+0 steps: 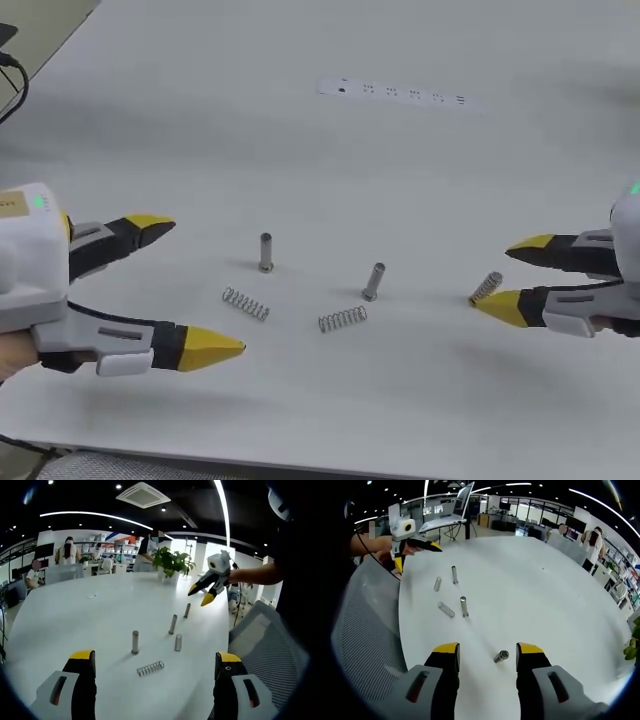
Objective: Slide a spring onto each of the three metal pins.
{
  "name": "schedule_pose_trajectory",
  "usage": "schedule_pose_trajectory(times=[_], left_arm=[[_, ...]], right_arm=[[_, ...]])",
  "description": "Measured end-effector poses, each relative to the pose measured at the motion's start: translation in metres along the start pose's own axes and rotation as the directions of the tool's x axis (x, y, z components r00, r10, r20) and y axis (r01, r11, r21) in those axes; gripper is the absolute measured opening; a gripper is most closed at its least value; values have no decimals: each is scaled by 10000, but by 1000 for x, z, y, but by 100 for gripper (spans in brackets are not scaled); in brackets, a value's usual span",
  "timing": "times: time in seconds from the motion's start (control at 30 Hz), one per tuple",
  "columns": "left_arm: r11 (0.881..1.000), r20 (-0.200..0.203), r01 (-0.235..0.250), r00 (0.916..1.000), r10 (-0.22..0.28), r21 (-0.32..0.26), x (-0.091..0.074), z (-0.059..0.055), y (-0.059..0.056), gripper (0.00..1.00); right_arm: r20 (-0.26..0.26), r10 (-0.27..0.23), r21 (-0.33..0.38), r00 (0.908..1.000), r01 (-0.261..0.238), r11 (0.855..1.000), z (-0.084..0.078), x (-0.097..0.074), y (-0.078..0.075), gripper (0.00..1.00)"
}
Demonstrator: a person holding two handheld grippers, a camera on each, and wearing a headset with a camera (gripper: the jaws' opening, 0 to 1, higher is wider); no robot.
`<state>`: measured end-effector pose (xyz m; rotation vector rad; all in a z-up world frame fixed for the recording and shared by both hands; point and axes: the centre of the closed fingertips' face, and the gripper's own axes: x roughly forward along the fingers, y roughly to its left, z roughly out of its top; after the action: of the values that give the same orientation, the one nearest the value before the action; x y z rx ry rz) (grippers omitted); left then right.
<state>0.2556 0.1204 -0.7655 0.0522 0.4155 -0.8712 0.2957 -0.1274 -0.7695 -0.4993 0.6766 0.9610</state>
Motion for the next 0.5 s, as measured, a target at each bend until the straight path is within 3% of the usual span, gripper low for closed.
schedule_pose_trajectory(times=[0.4, 0.5], left_arm=[[10000, -33, 1, 10000, -1, -4, 0, -1, -1, 96], [10000, -33, -9, 10000, 8, -30, 0, -2, -1, 96]], right_arm=[[171, 385, -876, 9991, -369, 9955, 17, -5, 18, 47], [50, 554, -1472, 9985, -540, 9876, 21, -4, 26, 46]])
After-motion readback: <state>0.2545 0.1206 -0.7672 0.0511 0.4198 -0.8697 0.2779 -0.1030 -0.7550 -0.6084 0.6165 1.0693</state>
